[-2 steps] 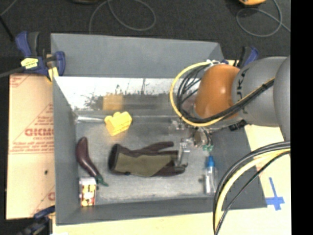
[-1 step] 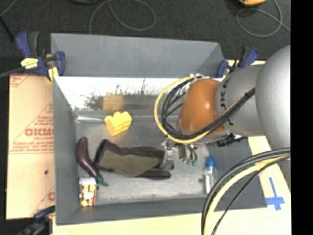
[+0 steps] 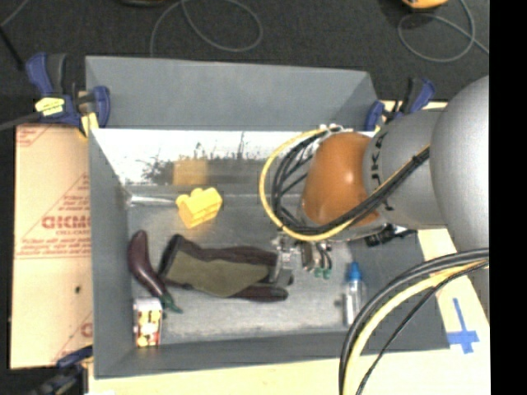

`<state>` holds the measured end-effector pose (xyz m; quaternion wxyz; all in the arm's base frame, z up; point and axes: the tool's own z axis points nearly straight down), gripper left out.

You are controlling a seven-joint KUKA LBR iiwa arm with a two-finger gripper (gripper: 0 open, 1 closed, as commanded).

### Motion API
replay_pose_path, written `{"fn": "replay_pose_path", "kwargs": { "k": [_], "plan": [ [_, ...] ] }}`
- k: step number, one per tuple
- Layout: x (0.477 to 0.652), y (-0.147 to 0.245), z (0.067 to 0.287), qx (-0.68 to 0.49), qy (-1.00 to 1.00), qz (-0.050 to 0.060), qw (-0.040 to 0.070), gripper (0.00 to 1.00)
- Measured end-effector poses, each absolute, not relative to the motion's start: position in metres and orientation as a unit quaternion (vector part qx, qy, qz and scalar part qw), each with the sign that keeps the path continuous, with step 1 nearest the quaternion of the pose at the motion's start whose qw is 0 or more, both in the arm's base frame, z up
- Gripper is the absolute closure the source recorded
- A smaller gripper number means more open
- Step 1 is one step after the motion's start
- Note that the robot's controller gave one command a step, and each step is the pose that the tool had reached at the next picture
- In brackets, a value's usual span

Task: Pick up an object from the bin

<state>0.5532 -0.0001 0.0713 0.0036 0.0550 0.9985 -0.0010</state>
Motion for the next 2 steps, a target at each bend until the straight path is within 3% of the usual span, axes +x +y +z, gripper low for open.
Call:
{"fn": "replay_pose_path", "kwargs": {
  "k": [1,2],
  "plan": [
    [0.5628,-0.0076,0.1904,0.062,0.998,-0.001,0.005,1.0],
    [0.5627,-0.0077,0.1903,0.062,0.998,-0.001,0.005,1.0]
  ]
}}
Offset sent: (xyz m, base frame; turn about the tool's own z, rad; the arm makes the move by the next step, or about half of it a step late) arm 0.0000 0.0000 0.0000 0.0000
